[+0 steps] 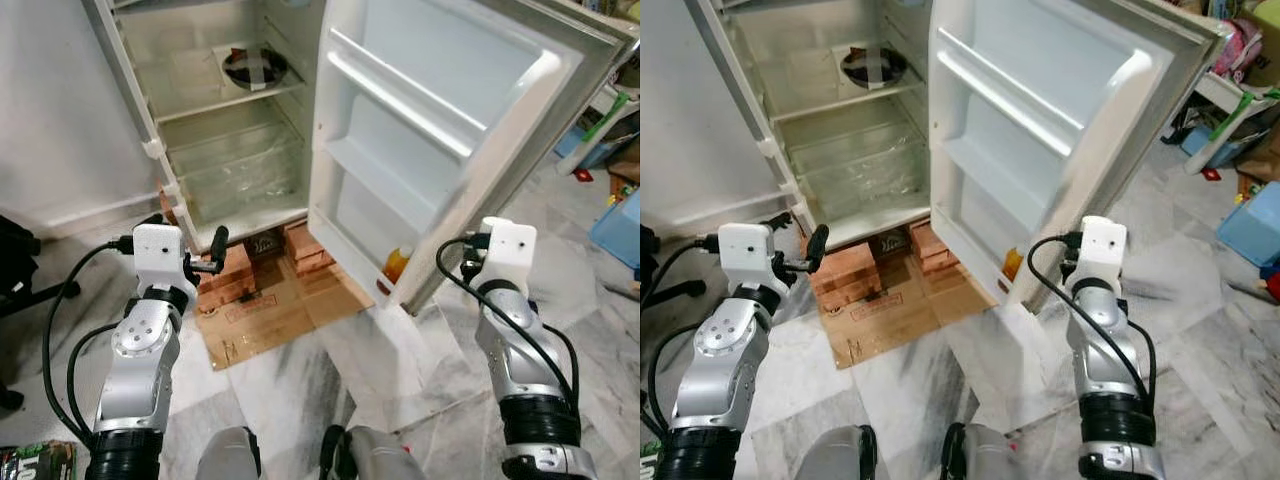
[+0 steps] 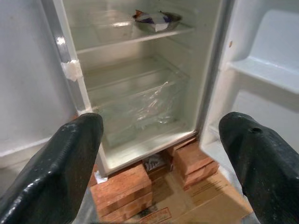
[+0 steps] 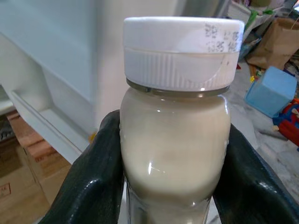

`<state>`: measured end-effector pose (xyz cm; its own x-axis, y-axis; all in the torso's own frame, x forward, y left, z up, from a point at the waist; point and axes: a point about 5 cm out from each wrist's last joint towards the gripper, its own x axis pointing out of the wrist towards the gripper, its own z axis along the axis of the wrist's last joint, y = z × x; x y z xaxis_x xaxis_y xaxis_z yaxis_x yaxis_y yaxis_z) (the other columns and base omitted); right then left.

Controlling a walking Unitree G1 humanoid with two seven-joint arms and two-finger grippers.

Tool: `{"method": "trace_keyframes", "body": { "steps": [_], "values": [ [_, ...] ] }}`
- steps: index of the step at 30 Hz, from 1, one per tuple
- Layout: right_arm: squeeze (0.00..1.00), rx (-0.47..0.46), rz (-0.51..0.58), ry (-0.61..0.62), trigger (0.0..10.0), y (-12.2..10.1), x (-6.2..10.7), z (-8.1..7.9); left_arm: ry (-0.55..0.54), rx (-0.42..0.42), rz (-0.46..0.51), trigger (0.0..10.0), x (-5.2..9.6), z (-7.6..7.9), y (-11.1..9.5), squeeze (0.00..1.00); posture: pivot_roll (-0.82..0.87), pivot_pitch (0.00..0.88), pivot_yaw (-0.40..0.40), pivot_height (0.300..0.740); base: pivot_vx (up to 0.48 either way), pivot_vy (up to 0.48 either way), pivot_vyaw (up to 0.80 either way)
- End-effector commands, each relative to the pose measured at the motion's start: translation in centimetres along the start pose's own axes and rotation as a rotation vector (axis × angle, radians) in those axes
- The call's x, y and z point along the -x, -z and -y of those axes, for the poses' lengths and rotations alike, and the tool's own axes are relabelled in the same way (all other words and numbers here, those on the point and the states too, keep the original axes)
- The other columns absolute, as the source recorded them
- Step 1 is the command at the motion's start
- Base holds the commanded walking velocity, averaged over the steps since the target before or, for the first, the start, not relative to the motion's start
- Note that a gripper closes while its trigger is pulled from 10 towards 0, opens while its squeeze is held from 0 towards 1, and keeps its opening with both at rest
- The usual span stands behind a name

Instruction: Restocking fridge

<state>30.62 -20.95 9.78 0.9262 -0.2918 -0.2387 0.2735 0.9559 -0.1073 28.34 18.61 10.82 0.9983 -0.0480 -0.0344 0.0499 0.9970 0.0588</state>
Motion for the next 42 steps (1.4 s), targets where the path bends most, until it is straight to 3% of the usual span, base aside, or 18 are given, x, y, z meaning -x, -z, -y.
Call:
{"method": "trace_keyframes", "body": {
  "steps": [1,15,35,42],
  "values": [
    [0.00,-0.027,0.022,0.021,10.0,-0.5,-0.3,0.3,-0.003,-0.025,-0.013,10.0,-0.1,0.0,0.2,0.00,0.07,0.124,-0.089,0.740,0.000,0.000,0.00],
    [0.00,-0.027,0.033,0.021,10.0,-0.6,-0.6,0.2,-0.031,-0.039,0.004,10.0,-0.4,-0.1,0.0,0.00,0.07,0.127,-0.090,0.740,0.182,-0.072,-0.38],
    [0.00,-0.082,0.056,-0.037,10.0,-1.2,-1.0,-1.4,-0.030,-0.056,-0.007,10.0,-0.6,0.0,0.3,0.00,0.07,0.132,-0.084,0.740,0.293,-0.368,0.00],
    [0.00,-0.139,0.057,-0.086,10.0,-1.7,-0.9,-2.5,-0.071,-0.096,-0.032,10.0,-0.6,-0.5,0.7,0.00,0.08,0.132,-0.083,0.740,0.238,-0.328,0.00]
  ]
}}
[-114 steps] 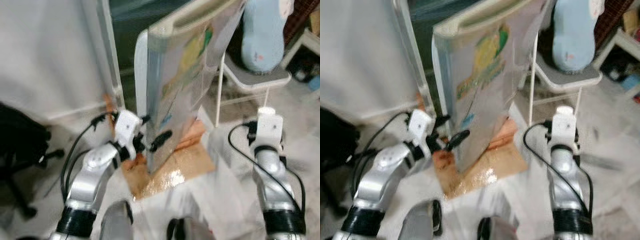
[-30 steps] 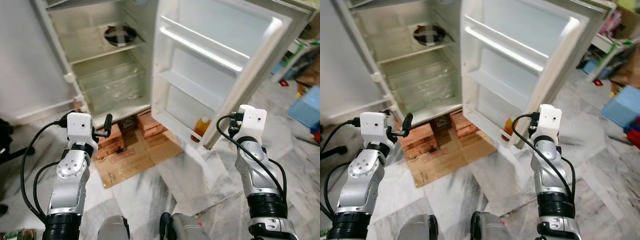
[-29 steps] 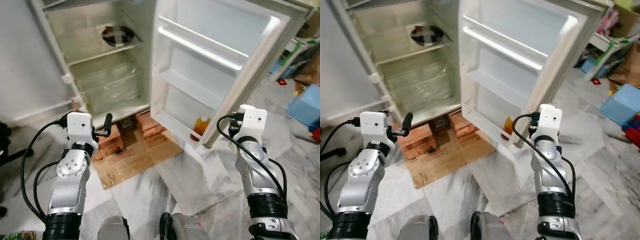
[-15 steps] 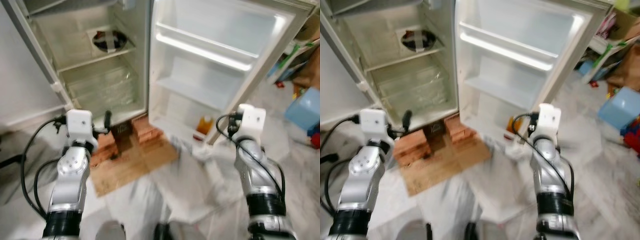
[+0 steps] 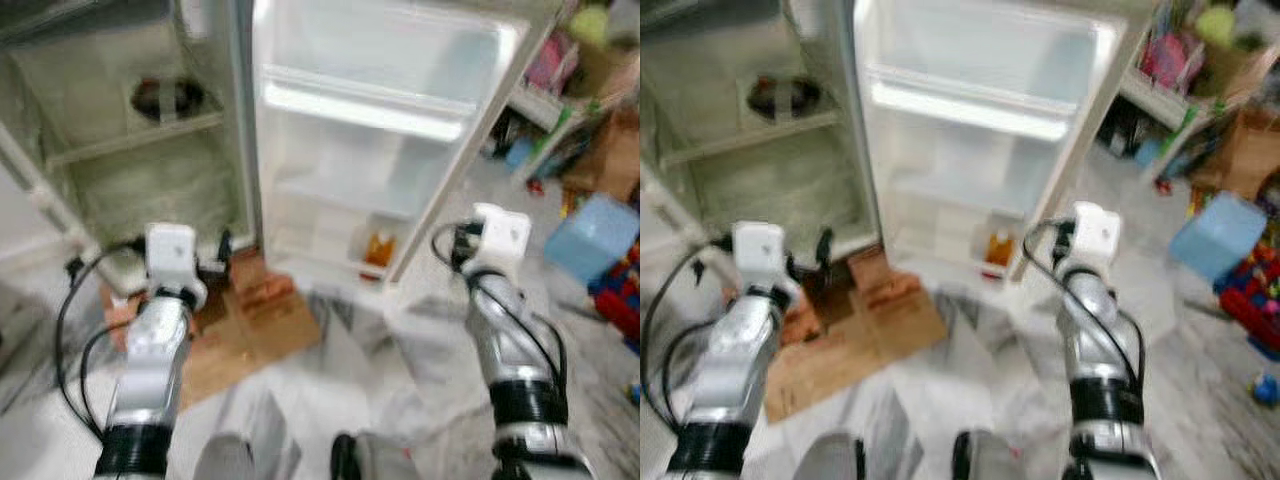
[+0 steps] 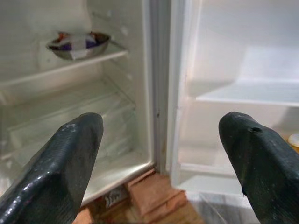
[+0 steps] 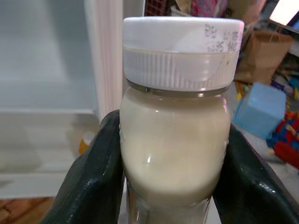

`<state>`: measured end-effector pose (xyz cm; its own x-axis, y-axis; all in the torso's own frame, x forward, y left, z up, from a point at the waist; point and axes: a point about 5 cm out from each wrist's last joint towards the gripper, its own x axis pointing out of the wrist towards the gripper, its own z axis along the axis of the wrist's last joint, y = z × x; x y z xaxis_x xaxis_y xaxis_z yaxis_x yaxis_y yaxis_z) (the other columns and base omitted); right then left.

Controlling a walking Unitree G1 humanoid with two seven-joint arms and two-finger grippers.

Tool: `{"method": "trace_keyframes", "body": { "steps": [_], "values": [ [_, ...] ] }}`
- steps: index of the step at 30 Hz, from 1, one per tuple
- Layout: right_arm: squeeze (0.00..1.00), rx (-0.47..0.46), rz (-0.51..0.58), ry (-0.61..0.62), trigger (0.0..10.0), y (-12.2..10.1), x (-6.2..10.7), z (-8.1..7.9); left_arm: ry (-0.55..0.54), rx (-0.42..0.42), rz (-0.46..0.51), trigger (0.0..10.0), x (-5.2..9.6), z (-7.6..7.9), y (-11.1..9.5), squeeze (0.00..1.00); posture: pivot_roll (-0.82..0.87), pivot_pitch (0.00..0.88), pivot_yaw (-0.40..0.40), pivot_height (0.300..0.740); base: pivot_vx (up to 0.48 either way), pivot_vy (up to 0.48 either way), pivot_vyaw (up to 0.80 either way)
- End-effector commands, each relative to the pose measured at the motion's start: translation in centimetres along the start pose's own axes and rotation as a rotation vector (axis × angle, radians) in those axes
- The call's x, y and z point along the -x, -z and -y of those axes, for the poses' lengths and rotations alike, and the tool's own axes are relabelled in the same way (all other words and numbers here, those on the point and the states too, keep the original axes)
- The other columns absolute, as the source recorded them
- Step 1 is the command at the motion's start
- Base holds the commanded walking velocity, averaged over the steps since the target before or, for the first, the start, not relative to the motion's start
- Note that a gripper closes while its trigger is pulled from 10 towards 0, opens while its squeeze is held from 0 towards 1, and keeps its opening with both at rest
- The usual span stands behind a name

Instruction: Restocking fridge

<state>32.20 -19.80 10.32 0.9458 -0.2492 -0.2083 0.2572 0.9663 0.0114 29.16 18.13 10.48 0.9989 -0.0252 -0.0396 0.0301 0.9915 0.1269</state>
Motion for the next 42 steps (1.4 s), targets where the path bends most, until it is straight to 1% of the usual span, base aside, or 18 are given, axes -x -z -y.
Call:
{"method": "trace_keyframes", "body": {
  "steps": [1,2,3,7,13,17,20,23,26,28,29,31,33,35,40,42],
  "values": [
    [0.00,-0.032,0.021,-0.045,10.0,-0.6,0.1,-1.2,-0.071,-0.035,-0.028,10.0,0.2,-1.1,0.6,0.00,0.08,0.132,-0.083,0.740,0.000,0.000,0.00],
    [0.00,-0.043,0.019,-0.057,10.0,-0.6,0.0,-1.4,-0.122,-0.061,-0.048,10.0,0.2,-1.6,0.9,0.00,0.08,0.132,-0.083,0.740,0.000,0.000,0.00],
    [0.00,-0.046,0.019,-0.062,10.0,-0.6,0.0,-1.5,-0.150,-0.075,-0.065,10.0,0.2,-1.9,1.2,0.00,0.08,0.130,-0.083,0.740,0.000,0.000,0.00],
    [0.00,-0.049,0.017,-0.071,10.0,-0.5,0.1,-1.7,-0.226,-0.126,-0.109,10.0,0.6,-2.8,1.7,0.00,0.08,0.134,-0.083,0.740,0.000,0.000,0.00],
    [0.00,-0.054,0.014,-0.081,10.0,-0.4,0.0,-1.7,-0.325,-0.127,-0.170,10.0,1.2,-4.6,2.8,0.00,0.09,0.137,-0.085,0.740,0.000,0.000,0.00],
    [0.00,-0.068,0.016,-0.102,10.0,-0.5,0.0,-2.1,-0.368,-0.107,-0.190,10.0,1.2,-5.1,2.9,0.00,0.09,0.136,-0.085,0.740,0.000,0.000,0.00],
    [0.00,-0.080,0.019,-0.135,10.0,-0.6,0.0,-2.5,-0.378,-0.106,-0.189,10.0,1.2,-5.3,2.8,0.00,0.09,0.136,-0.085,0.740,0.000,0.000,0.00],
    [0.00,-0.083,0.040,-0.180,10.0,-0.9,0.2,-3.0,-0.381,-0.085,-0.179,10.0,1.2,-5.4,2.8,0.00,0.09,0.134,-0.086,0.740,0.000,0.000,0.00],
    [0.00,-0.082,0.051,-0.197,10.0,-1.0,0.3,-3.3,-0.383,-0.087,-0.179,10.0,1.2,-5.4,2.8,0.00,0.09,0.134,-0.086,0.740,0.000,0.000,0.00],
    [0.00,-0.110,0.053,-0.201,10.0,-1.0,0.4,-3.4,-0.366,-0.064,-0.180,10.0,1.1,-5.3,2.8,0.00,0.09,0.134,-0.086,0.740,0.000,0.000,0.00],
    [0.00,-0.112,0.055,-0.202,10.0,-1.0,0.4,-3.4,-0.341,-0.033,-0.179,10.0,1.1,-5.1,2.8,0.00,0.09,0.134,-0.086,0.740,0.000,0.000,0.00],
    [0.00,-0.107,0.054,-0.203,10.0,-1.0,0.4,-3.3,-0.323,-0.048,-0.160,10.0,1.0,-4.9,2.5,0.00,0.09,0.133,-0.085,0.740,0.000,0.000,0.00],
    [0.00,-0.078,0.073,-0.220,10.0,-1.1,0.5,-3.4,-0.323,-0.034,-0.161,10.0,1.0,-4.9,2.5,0.00,0.09,0.136,-0.083,0.740,0.000,0.000,0.00],
    [0.00,-0.052,0.086,-0.230,10.0,-1.3,0.5,-3.5,-0.321,-0.036,-0.161,10.0,1.0,-4.9,2.5,0.00,0.09,0.136,-0.083,0.740,0.000,0.000,0.80],
    [0.00,-0.073,0.085,-0.232,10.0,-1.2,0.6,-3.6,-0.312,-0.029,-0.160,10.0,1.0,-4.7,2.6,0.00,0.09,0.138,-0.084,0.740,0.000,0.000,0.80],
    [0.00,-0.075,0.085,-0.237,10.0,-1.2,0.6,-3.6,-0.306,-0.031,-0.158,10.0,0.9,-4.7,2.5,0.00,0.09,0.138,-0.084,0.740,0.294,0.000,0.58]
  ]
}}
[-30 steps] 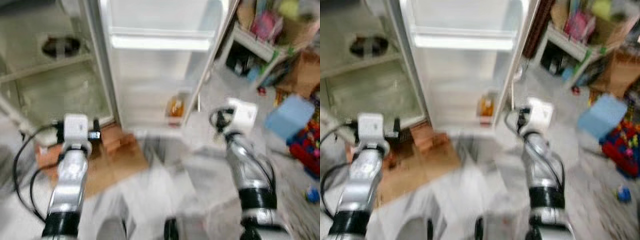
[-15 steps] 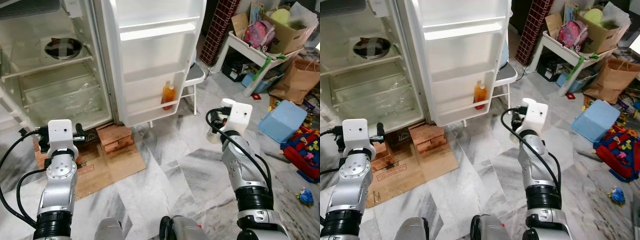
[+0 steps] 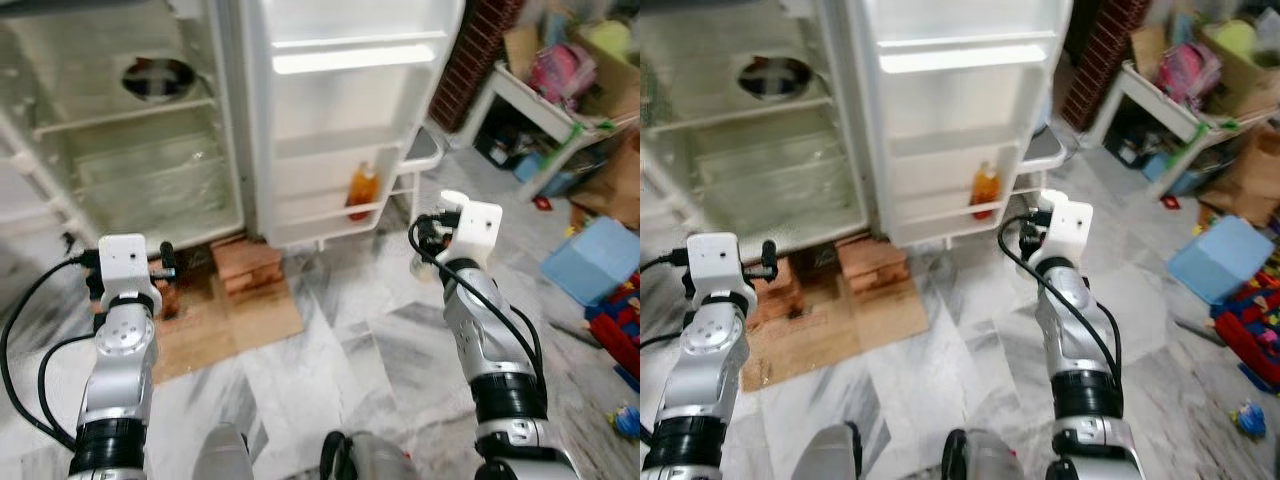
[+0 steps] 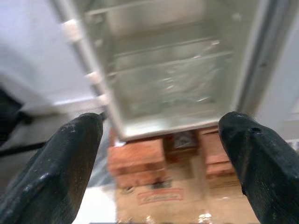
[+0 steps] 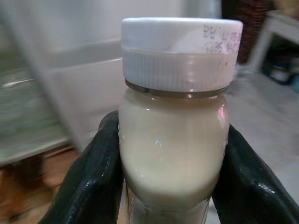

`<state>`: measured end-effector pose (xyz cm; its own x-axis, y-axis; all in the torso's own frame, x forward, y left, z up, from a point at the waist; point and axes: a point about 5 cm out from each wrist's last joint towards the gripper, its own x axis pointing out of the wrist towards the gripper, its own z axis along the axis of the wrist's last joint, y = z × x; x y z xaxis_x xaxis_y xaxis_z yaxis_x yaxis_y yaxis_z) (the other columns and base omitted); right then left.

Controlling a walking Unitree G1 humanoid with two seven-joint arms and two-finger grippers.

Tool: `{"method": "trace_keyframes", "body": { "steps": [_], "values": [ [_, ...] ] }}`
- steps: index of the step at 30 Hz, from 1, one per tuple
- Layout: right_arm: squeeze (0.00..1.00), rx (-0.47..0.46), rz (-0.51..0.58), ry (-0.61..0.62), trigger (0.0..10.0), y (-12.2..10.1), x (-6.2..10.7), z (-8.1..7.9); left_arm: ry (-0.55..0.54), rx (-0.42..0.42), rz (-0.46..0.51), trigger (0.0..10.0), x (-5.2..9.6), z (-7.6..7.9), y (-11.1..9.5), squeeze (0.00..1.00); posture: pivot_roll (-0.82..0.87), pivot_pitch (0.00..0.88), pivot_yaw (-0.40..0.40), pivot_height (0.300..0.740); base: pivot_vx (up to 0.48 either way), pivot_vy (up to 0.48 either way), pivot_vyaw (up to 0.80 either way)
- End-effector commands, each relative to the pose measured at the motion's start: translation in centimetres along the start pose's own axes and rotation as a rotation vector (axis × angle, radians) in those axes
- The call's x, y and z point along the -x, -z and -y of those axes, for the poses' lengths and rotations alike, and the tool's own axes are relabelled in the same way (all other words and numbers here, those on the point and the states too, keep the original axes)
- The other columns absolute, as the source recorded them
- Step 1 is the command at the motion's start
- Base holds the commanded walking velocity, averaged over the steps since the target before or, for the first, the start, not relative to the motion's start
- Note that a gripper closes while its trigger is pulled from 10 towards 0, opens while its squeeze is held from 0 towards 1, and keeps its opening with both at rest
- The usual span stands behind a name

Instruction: Restocking fridge

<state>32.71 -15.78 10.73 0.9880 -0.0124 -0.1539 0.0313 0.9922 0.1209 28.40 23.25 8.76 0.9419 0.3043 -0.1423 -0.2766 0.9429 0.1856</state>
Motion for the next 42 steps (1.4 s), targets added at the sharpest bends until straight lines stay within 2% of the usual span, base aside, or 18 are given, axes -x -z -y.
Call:
{"method": "trace_keyframes", "body": {
  "steps": [1,9,15,27,33,36,42],
  "values": [
    [0.00,-0.003,0.047,0.005,10.0,-1.0,0.1,0.3,0.011,-0.002,-0.004,10.0,0.1,0.1,0.2,0.00,0.09,0.138,-0.084,0.740,0.322,0.000,0.44],
    [0.00,-0.022,0.030,-0.029,10.0,-0.7,0.0,0.0,0.015,-0.001,-0.002,10.0,0.1,0.2,0.2,0.00,0.08,0.139,-0.085,0.740,0.382,0.000,0.00],
    [0.00,0.041,0.083,-0.126,10.0,-1.5,-0.1,-1.5,0.018,-0.006,-0.014,10.0,0.4,0.0,0.7,0.00,0.08,0.143,-0.083,0.740,0.421,0.000,0.00],
    [0.00,0.068,0.110,-0.166,10.0,-2.3,-0.7,-2.1,0.016,-0.012,-0.032,10.0,0.6,-0.1,1.1,0.00,0.09,0.151,-0.092,0.740,0.440,0.000,0.00],
    [0.00,0.088,0.136,-0.231,10.0,-2.3,-0.6,-3.7,0.025,-0.004,-0.053,10.0,0.7,0.4,1.4,0.00,0.09,0.148,-0.086,0.740,0.401,0.000,0.00],
    [0.00,0.094,0.143,-0.244,10.0,-2.2,-0.4,-4.1,0.027,0.000,-0.052,10.0,0.6,0.4,1.3,0.00,0.09,0.147,-0.085,0.740,0.355,0.000,0.78],
    [0.00,0.086,0.125,-0.245,10.0,-1.7,-0.3,-3.9,0.022,-0.004,-0.057,10.0,0.8,0.3,1.4,0.00,0.09,0.148,-0.084,0.740,0.000,0.000,0.80]
  ]
}}
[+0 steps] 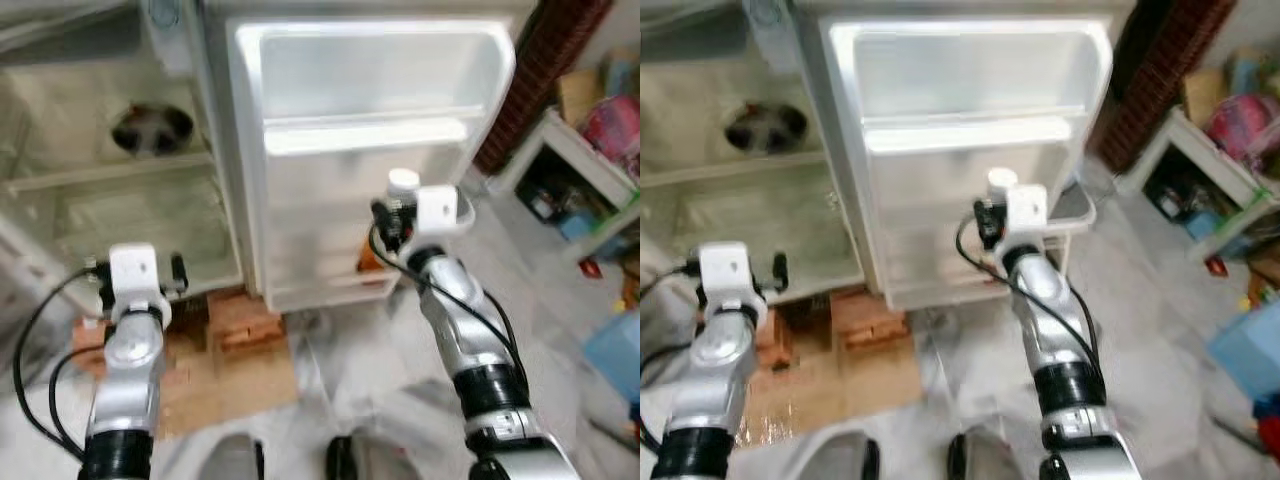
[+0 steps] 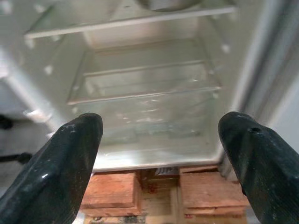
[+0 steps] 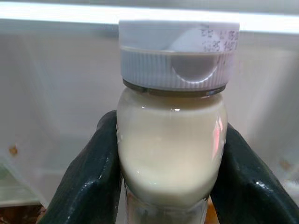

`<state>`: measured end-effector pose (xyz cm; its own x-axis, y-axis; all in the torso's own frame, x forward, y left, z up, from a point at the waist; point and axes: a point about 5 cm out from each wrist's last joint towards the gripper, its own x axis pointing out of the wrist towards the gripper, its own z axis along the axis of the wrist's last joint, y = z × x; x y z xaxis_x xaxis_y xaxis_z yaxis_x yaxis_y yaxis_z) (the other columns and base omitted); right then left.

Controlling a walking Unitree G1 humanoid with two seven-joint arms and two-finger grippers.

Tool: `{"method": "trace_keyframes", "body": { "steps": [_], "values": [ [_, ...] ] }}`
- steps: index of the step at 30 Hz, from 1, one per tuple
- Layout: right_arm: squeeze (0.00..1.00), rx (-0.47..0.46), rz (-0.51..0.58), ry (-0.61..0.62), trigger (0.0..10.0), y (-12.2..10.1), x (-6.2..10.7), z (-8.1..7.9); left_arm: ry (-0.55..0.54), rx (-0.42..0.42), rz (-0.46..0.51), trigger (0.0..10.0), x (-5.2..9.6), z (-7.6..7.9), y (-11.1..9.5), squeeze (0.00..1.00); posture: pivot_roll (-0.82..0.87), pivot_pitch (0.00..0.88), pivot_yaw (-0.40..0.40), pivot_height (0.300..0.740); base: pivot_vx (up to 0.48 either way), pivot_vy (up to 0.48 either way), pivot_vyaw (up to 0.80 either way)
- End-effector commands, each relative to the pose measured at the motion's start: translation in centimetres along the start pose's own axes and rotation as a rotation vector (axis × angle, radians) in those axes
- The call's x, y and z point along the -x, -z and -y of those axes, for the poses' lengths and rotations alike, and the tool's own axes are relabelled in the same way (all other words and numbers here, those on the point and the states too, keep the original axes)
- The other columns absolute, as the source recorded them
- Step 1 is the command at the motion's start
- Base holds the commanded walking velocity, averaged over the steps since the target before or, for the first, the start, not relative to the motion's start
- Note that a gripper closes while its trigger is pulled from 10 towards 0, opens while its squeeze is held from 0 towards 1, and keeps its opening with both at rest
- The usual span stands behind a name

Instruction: Restocking fridge

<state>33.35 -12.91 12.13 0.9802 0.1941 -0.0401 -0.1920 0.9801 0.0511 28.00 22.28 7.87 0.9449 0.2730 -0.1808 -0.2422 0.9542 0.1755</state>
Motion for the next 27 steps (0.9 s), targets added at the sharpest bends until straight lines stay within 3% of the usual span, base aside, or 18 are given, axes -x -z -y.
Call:
{"method": "trace_keyframes", "body": {
  "steps": [1,7,15,20,27],
  "values": [
    [0.00,-0.003,0.022,-0.030,10.0,-0.4,-0.2,-0.7,-0.015,-0.019,-0.032,10.0,0.6,-0.8,1.0,0.00,0.09,0.148,-0.080,0.740,0.000,0.000,0.80],
    [0.00,-0.018,-0.001,-0.042,10.0,0.0,-0.5,-0.8,-0.013,-0.077,-0.031,10.0,1.4,-1.6,1.8,0.00,0.10,0.146,-0.071,0.740,0.000,0.000,0.74],
    [0.00,-0.049,0.088,0.092,10.0,-1.1,-0.7,0.3,0.016,-0.093,-0.015,10.0,1.6,-1.6,1.7,0.00,0.12,0.152,-0.077,0.740,0.000,0.000,0.00],
    [0.00,-0.063,0.085,0.154,10.0,-0.7,-0.3,1.1,0.078,-0.074,-0.011,10.0,2.3,-1.0,2.1,0.00,0.12,0.164,-0.074,0.740,0.000,0.000,0.00],
    [0.00,-0.077,0.081,0.138,10.0,-0.2,0.0,0.6,0.113,-0.061,-0.011,10.0,2.3,-0.3,2.2,0.00,0.12,0.164,-0.092,0.691,0.000,0.000,0.00]
  ]
}}
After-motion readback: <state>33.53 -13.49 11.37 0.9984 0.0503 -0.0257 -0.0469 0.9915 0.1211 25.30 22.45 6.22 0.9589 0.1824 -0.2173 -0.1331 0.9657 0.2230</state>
